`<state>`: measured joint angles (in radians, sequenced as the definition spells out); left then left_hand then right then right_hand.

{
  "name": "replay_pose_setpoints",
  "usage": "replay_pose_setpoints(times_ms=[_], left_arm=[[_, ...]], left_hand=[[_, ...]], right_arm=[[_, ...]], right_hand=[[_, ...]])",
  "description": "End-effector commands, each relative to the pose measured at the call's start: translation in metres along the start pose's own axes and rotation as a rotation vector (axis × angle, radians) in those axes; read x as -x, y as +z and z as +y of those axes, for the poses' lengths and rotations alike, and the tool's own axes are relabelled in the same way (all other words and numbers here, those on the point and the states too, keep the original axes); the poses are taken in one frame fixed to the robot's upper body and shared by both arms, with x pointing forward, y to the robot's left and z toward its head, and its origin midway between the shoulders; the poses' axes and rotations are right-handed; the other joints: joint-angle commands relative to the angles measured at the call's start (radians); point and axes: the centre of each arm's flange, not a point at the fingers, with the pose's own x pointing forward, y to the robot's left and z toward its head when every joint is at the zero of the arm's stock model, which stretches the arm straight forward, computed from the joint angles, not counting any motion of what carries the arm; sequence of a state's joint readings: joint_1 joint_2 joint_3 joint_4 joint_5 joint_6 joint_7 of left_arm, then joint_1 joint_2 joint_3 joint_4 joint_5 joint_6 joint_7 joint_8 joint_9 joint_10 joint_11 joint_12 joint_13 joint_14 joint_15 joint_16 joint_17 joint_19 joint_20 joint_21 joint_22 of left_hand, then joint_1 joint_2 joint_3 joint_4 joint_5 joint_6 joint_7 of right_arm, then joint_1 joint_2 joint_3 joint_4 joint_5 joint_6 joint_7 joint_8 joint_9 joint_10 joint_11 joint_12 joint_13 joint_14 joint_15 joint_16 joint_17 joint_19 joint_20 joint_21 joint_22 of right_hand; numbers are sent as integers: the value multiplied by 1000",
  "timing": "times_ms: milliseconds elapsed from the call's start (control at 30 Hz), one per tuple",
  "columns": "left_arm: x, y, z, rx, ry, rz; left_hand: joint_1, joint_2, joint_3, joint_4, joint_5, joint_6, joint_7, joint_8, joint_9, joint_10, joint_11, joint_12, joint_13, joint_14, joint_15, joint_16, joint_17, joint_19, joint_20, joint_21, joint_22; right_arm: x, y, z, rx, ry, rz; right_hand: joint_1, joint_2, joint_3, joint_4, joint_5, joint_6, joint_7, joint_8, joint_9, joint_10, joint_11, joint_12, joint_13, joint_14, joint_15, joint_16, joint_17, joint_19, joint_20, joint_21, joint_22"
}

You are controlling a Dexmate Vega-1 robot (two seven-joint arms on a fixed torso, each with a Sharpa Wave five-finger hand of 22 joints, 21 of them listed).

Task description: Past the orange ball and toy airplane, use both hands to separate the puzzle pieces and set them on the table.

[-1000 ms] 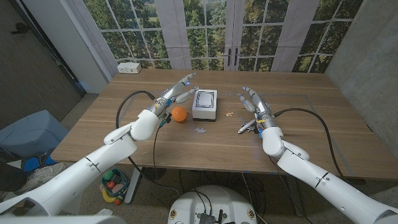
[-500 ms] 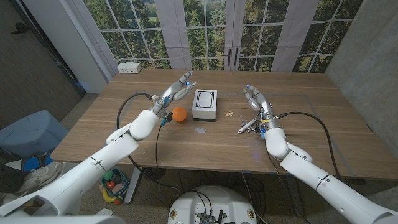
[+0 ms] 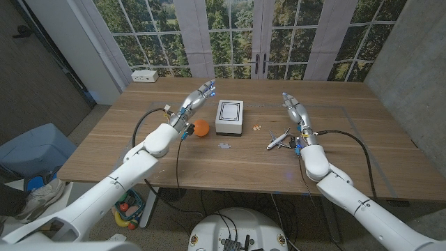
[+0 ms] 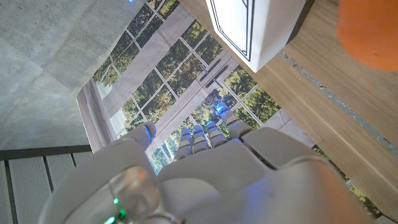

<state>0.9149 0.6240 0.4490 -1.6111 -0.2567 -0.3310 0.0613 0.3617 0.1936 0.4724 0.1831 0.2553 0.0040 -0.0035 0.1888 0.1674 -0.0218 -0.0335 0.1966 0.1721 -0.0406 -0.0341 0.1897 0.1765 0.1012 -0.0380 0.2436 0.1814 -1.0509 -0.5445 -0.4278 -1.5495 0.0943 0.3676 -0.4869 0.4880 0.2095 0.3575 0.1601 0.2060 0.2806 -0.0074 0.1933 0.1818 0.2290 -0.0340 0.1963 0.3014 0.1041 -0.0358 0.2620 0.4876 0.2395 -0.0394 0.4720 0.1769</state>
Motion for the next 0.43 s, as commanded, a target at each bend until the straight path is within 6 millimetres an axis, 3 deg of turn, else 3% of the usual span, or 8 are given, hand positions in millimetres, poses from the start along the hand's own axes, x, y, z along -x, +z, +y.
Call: replay_pose_setpoints(times_ms=[33,433], left_arm=[[4,-14,6,241,31,-8],[24,-42,19,508,130,25]], left_hand=[[-14,10,12,-1,9,17,3,4,2,11,3,6,2,7,-26,5,3,15,-46,5,0],[-30,8,19,-2,12,28,4,3,2,23,1,7,1,17,-28,5,2,21,-46,4,-1]], right_arm=[[2,-7,-14,-227,-44,-37],[-7,-15,-23,-475,-133,-62]], right_hand=[[-24,-1,15,9,1,25,-2,9,3,24,3,9,-6,21,-78,-6,-4,19,-73,-2,0],[-44,-6,33,12,1,48,-1,12,2,41,7,12,-18,36,-82,-9,-14,31,-78,-3,-2]])
